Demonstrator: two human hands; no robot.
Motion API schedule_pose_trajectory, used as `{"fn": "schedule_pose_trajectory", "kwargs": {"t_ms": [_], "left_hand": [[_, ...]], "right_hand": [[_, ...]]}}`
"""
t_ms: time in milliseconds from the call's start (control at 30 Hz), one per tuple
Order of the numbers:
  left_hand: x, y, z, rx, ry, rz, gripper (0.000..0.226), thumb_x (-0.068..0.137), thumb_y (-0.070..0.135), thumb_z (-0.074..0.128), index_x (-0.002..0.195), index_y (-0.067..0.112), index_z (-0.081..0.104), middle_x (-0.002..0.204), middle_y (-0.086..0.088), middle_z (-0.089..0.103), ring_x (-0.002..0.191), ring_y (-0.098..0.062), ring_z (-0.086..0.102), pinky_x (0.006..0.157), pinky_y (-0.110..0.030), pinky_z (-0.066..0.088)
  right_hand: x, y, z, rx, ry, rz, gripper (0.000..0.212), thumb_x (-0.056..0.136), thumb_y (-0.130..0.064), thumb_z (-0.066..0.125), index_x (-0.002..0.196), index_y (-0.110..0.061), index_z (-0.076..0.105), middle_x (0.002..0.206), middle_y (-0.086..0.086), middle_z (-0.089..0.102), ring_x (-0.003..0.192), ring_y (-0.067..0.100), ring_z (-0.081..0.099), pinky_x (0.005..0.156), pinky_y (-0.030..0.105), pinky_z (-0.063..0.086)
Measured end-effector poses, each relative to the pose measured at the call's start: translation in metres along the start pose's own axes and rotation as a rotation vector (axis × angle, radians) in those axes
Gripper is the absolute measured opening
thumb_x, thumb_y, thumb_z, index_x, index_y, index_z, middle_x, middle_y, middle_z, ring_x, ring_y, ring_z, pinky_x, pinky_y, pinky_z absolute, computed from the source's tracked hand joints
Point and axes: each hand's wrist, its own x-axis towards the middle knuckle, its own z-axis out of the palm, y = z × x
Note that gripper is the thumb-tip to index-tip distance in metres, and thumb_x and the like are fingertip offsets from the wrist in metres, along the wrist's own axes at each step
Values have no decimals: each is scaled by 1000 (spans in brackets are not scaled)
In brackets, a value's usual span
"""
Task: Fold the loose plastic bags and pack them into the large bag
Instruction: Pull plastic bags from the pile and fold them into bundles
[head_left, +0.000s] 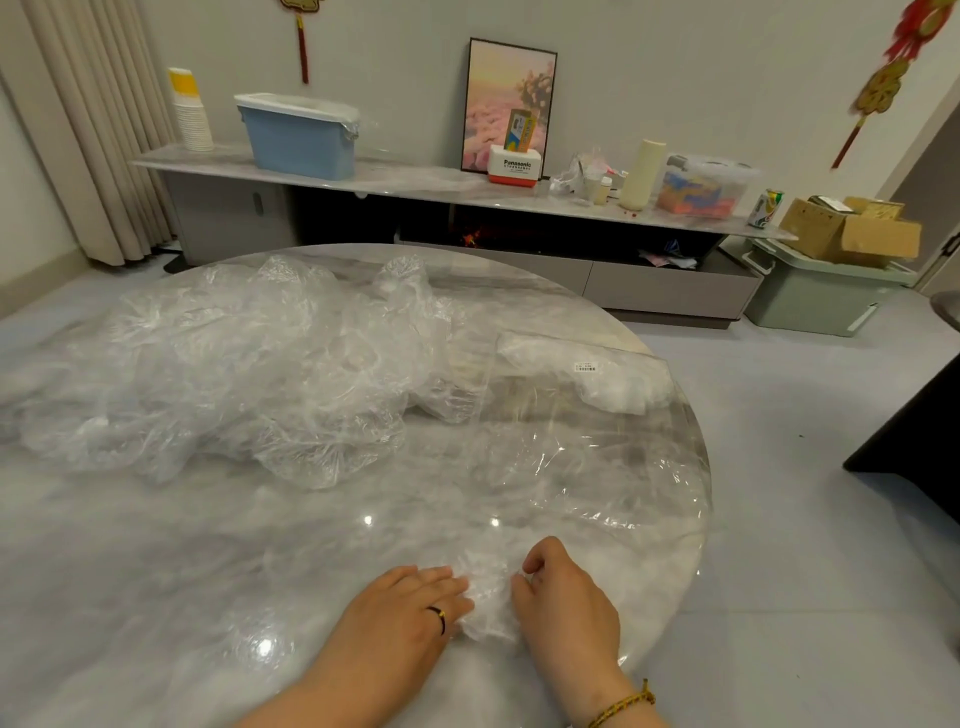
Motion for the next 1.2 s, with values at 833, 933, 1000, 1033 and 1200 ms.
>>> {"fn": "schedule_pose_trajectory", "kwargs": {"t_ms": [833,933,1000,1033,1200], "left_hand": [[2,1,-23,-199,-13,-165,36,73,47,37,74,37,71,71,27,66,68,9,62,64,-5,41],[-1,4,-27,-236,-39,-204,49,65,62,37,102,39,60,89,28,64,83,9,57,75,-5,39],[-1,7,-33,-264,-33,-250,62,64,65,40,122,41,41,104,28,55,98,9,51,84,-1,33],[0,7,-32,-319,-24,-308,63,70,61,46,128,42,34,111,26,50,107,6,46,88,-1,29],[6,-3,-18,-613,92,-482,20,80,40,57,100,38,56,101,7,63,100,-6,55,74,3,32]], "right_hand": [[-1,-5,14,81,102,-403,20,79,-4,50,85,-18,63,64,-13,54,61,0,47,56,8,32],[3,-1,9,331,-21,-250,21,88,-5,49,84,-24,56,61,-12,45,58,1,44,59,9,36],[6,0,9,459,-14,-186,30,87,-4,51,75,-32,48,66,-13,50,61,1,49,60,8,39],[7,-1,8,506,-12,-155,30,87,-4,51,76,-32,48,69,-14,53,63,0,50,61,8,39],[8,-1,8,458,-12,-175,24,88,-8,52,78,-29,48,69,-14,50,63,1,49,63,9,38]]}}
